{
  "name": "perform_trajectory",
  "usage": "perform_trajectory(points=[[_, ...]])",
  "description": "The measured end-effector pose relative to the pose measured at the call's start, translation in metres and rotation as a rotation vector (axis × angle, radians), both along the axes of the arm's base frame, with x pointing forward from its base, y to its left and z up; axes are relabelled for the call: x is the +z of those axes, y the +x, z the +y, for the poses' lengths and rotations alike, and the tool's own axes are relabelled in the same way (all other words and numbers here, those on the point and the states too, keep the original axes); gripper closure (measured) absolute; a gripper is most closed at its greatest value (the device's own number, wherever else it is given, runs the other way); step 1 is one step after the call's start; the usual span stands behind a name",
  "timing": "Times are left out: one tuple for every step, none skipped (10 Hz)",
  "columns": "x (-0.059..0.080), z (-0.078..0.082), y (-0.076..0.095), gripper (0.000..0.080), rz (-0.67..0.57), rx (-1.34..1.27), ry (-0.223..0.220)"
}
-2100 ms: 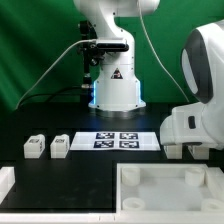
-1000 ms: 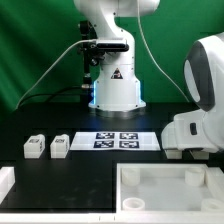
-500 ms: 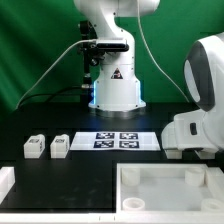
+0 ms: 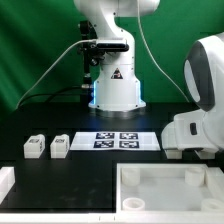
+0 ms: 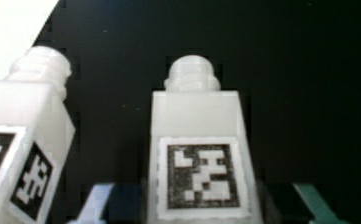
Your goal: Assemble one leg
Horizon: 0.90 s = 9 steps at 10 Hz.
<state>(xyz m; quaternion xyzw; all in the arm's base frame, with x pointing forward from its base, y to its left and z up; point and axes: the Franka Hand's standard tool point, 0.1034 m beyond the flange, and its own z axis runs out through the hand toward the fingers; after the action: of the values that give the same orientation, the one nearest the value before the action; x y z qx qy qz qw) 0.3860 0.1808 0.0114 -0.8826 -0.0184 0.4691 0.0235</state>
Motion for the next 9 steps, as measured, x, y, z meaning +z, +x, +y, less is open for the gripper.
perform_trajectory(points=[[0.000, 0.000, 0.000, 0.0509, 0.000, 0.000, 0.000], [0.000, 0.000, 0.000, 0.0508, 0.000, 0.000, 0.000], [0.007, -0.005, 0.003, 0.0508, 0.019, 0.021, 0.025], [0.034, -0.015, 0.031, 0.0508, 0.009, 0.029, 0.056], [0.059, -0.021, 0.056, 0.0508, -0.042, 0.019, 0.066], [0.078, -0.025, 0.065, 0.0508, -0.077, 0.013, 0.066], [0.098, -0.031, 0.078, 0.0508, -0.157, 0.004, 0.074], [0.120, -0.041, 0.094, 0.0508, -0.287, -0.015, 0.076], [0.138, -0.047, 0.099, 0.0508, -0.377, -0.026, 0.068]])
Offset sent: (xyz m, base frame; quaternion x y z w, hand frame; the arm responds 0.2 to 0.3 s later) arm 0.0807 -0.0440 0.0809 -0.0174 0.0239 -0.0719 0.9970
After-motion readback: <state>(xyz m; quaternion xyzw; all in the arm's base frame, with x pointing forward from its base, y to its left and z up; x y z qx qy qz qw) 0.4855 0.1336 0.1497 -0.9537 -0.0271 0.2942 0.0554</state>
